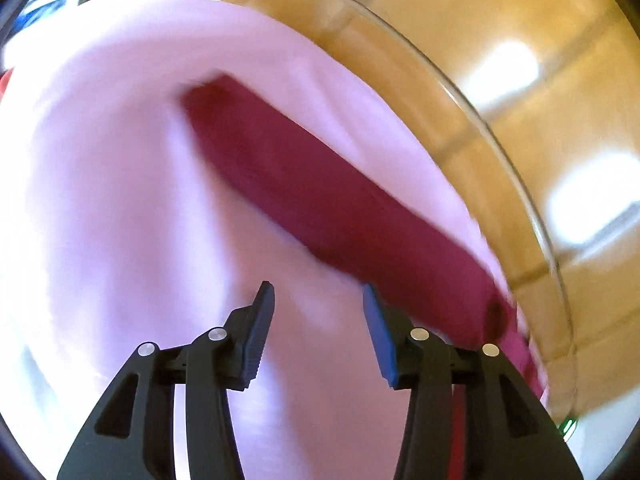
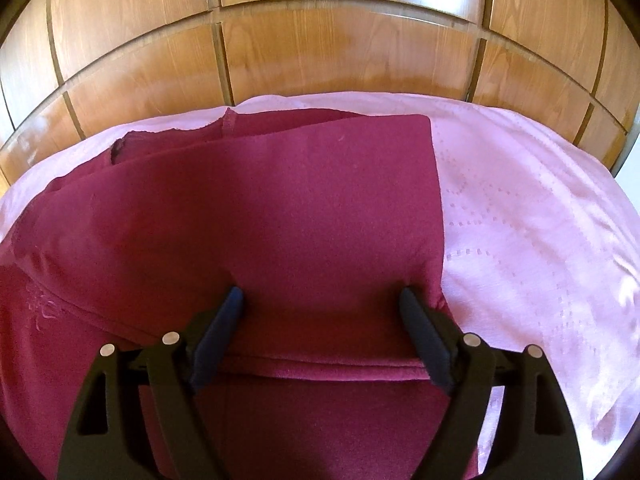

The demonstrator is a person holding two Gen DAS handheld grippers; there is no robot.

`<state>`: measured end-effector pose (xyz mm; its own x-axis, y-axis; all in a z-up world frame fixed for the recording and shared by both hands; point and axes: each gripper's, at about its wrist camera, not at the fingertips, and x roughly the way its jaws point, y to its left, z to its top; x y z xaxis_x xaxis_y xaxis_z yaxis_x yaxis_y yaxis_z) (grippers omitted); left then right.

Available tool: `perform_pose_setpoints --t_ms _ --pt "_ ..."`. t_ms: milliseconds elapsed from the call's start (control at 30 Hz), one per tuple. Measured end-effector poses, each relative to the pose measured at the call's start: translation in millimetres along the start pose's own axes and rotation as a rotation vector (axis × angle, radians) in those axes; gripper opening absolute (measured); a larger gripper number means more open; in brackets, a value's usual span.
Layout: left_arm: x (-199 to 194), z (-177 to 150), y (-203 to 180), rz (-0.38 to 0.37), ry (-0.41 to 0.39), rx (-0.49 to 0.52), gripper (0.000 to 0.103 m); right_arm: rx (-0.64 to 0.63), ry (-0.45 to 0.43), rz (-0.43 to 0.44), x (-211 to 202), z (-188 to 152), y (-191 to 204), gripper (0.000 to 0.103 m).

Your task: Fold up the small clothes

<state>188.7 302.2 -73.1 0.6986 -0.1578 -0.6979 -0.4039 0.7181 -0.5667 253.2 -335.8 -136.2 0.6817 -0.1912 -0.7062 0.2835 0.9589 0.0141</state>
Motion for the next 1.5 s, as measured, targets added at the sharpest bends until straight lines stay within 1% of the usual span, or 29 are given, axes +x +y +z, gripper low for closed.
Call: perform_pose_setpoints --t_ms 100,167,200,233,267,367,467,533,600,633,667,700,733,767,800,867,900,967,1000,1067,1100,1133,1233,1267,1300,1333,1400,1467,1500 --pt "-10 20 29 0.022 -0.053 -0.083 0.045 -0.006 -0.003 -0.016 -1 0 2 0.083" --pt "-11 31 43 0.010 -0.058 -0.145 0.045 -0.010 -0.005 -0.031 -2 0 3 0.085" --pt "-11 37 51 -0.010 -0.065 -0.185 0.045 -0.011 -0.006 -0.040 -2 0 3 0.086" --pt "-10 41 55 -0.018 -0.071 -0.203 0.045 -0.013 -0.006 -0.046 -2 0 4 0.087" --pt "-9 47 58 -0.009 -0.081 -0.217 0.045 -0.015 -0.006 -0.050 -2 0 4 0.087" --pt "0 56 60 0.008 -0.081 -0.225 0.045 -0.017 -0.006 -0.056 -2 -1 4 0.088" --pt "12 65 55 0.044 -0.082 -0.215 0.045 -0.017 -0.006 -0.056 -1 -1 4 0.088" --pt "24 73 50 0.093 -0.081 -0.201 0.045 -0.019 -0.007 -0.057 -1 -1 4 0.088" --pt "31 83 54 0.120 -0.083 -0.195 0.045 -0.021 -0.007 -0.061 -1 -1 4 0.089" --pt "34 87 53 0.139 -0.083 -0.183 0.037 -0.021 -0.007 -0.062 -1 -1 4 0.089" --pt "39 91 48 0.169 -0.078 -0.153 0.019 -0.022 -0.007 -0.065 0 0 4 0.089" --pt "41 94 47 0.182 -0.071 -0.139 0.010 -0.022 -0.007 -0.066 0 0 5 0.089" --pt "44 96 42 0.194 -0.064 -0.122 0.007 -0.022 -0.007 -0.067 0 0 5 0.089" --pt "42 96 33 0.183 -0.073 -0.101 0.007 -0.022 -0.008 -0.067 0 -1 5 0.089" --pt "39 97 22 0.160 -0.082 -0.078 0.007 -0.021 -0.008 -0.066 0 -1 5 0.089" --pt "30 94 -5 0.085 -0.103 -0.027 0.006 -0.021 -0.009 -0.067 0 -1 5 0.089" --pt "22 87 -25 0.020 -0.106 0.014 0.006 -0.022 -0.009 -0.066 0 0 5 0.089" --pt "10 74 -59 -0.072 -0.113 0.081 0.006 -0.021 -0.009 -0.064 0 -1 5 0.089" --pt "4 62 -84 -0.140 -0.107 0.129 0.007 -0.021 -0.009 -0.064 0 0 5 0.089" --pt "0 40 -121 -0.211 -0.095 0.216 0.006 -0.020 -0.010 -0.063 0 0 4 0.089" --pt "0 22 -146 -0.245 -0.077 0.275 0.006 -0.019 -0.010 -0.062 1 0 4 0.089" --pt "4 8 -161 -0.268 -0.056 0.312 0.007 -0.019 -0.010 -0.061 1 0 4 0.089" --pt "24 -41 -208 -0.309 0.023 0.427 0.007 -0.012 -0.011 -0.055 0 0 3 0.089" --pt "32 -56 -219 -0.313 0.049 0.452 0.007 -0.011 -0.011 -0.053 0 0 3 0.089" --pt "43 -74 -230 -0.324 0.095 0.468 0.007 -0.008 -0.011 -0.049 0 0 2 0.089" --pt "51 -85 -239 -0.329 0.125 0.477 0.006 -0.005 -0.010 -0.046 0 0 2 0.090" --pt "68 -113 -255 -0.321 0.177 0.519 0.006 -0.002 -0.008 -0.041 0 0 1 0.090" --pt "84 -133 -267 -0.315 0.228 0.567 0.006 0.002 -0.003 -0.034 1 1 0 0.090" --pt "92 -146 -272 -0.296 0.255 0.596 0.006 0.005 0.001 -0.029 0 2 0 0.090"
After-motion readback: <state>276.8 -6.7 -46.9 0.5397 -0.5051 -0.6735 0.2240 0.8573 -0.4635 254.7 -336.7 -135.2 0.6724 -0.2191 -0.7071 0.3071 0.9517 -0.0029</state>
